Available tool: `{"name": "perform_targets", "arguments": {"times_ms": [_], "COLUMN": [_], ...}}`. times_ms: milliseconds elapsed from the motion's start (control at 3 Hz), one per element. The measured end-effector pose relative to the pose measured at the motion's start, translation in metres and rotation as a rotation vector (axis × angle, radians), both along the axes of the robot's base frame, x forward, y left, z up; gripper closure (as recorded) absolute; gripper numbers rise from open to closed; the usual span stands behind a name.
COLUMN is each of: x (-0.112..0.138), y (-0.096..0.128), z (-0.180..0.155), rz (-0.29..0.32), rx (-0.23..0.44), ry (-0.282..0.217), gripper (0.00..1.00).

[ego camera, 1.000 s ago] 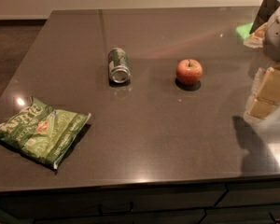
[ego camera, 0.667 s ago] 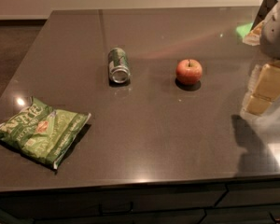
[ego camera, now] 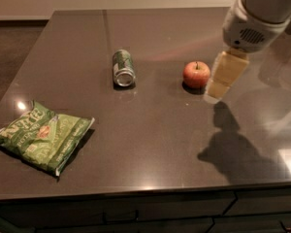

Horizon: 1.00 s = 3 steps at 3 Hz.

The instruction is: Place green can upright

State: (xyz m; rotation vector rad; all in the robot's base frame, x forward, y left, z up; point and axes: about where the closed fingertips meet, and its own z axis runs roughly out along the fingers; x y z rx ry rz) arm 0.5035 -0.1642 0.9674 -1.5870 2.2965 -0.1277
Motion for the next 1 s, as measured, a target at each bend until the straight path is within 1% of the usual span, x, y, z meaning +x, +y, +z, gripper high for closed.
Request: {"name": "perform_targets", "arguments": {"times_ms": [333,667,1000], "x": [0.025,0.059,0.087], "y": [0.023,0.054,0.08], "z": [-0.006,-0.014,-0.023], "rz": [-0.044,-0.134,-0.215], "rx": [0.025,0.062,0.052], "ry": [-0.001,0.021,0.052], "gripper": [0.0,0.0,0.0]}}
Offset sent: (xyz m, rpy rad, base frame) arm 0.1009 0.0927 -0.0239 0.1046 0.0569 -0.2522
